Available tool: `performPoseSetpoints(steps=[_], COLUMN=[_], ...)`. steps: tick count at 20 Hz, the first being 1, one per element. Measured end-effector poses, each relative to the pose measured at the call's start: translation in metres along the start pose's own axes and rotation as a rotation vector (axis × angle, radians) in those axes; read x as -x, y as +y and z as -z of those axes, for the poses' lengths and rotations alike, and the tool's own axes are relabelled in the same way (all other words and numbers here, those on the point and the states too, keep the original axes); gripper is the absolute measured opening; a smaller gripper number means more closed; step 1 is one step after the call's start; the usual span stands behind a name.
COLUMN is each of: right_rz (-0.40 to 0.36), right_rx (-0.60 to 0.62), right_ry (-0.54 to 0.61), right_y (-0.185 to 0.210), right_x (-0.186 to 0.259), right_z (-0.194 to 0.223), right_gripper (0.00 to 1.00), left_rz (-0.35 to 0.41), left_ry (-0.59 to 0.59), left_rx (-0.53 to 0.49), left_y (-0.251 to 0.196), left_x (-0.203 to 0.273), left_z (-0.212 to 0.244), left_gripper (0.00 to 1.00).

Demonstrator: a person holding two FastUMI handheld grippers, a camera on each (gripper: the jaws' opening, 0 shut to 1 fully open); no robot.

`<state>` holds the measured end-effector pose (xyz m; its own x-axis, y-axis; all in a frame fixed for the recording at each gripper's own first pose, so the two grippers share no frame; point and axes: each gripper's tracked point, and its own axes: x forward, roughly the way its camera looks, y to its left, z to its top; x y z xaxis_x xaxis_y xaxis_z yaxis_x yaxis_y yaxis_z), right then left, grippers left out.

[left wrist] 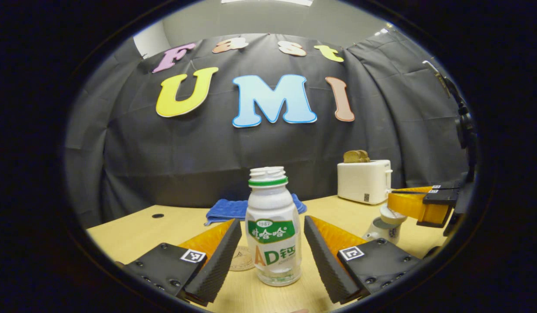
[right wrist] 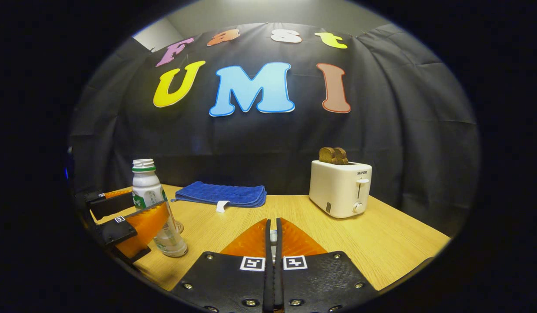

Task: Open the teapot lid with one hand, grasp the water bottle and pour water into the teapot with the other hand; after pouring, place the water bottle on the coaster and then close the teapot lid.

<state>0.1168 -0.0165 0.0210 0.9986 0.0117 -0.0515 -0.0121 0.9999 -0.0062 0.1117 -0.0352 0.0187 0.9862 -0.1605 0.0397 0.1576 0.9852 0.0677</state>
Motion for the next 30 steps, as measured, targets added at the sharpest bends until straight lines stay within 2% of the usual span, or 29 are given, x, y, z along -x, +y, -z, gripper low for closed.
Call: performPoseSetpoints(steps=[2,5,10,11,14,17,21,22,24,29,30], right_rz=[0.002,0.003,-0.011,-0.015,-0.027,-0.055,-0.080,-0.080,-0.089,-0.125,-0.133], right_rx=[-0.002,-0.010,-0.031,-0.033,-0.021,-0.002,-0.027,-0.029,-0.040,-0.076,-0.086], right_ry=[-0.002,0.001,-0.007,-0.006,-0.040,-0.068,-0.076,-0.071,-0.059,-0.054,-0.050], right_y=[-0.002,-0.005,-0.005,-0.004,-0.002,0.000,-0.002,-0.002,0.000,0.004,0.006], right_x=[0.001,0.001,0.008,0.013,0.038,0.085,0.142,0.152,0.170,0.198,0.202], right_z=[0.000,0.001,-0.004,-0.005,-0.019,-0.023,-0.014,-0.009,-0.003,0.010,0.012], right_gripper=[0.01,0.01,0.01,0.01,0.01,0.01,0.01,0.01,0.01,0.01,0.01], left_rz=[0.022,0.031,0.033,0.033,0.036,0.037,0.028,0.030,0.038,0.071,0.090], left_ry=[-0.010,-0.019,-0.015,-0.012,-0.023,-0.052,-0.033,-0.029,-0.017,0.025,0.042], left_rx=[-0.006,-0.007,0.025,0.026,0.017,-0.011,-0.137,-0.162,-0.226,-0.495,-0.547], left_y=[-0.003,-0.004,-0.004,-0.003,-0.005,-0.003,-0.005,-0.006,-0.014,-0.037,-0.042], left_x=[-0.009,-0.016,-0.011,-0.010,-0.004,0.007,0.007,0.007,0.006,0.003,0.001], left_z=[0.001,0.001,0.002,0.002,-0.006,-0.020,-0.019,-0.018,-0.019,-0.014,-0.010], left_gripper=[1.00,0.91,0.87,0.81,0.83,0.83,0.83,0.75,0.83,0.83,0.79])
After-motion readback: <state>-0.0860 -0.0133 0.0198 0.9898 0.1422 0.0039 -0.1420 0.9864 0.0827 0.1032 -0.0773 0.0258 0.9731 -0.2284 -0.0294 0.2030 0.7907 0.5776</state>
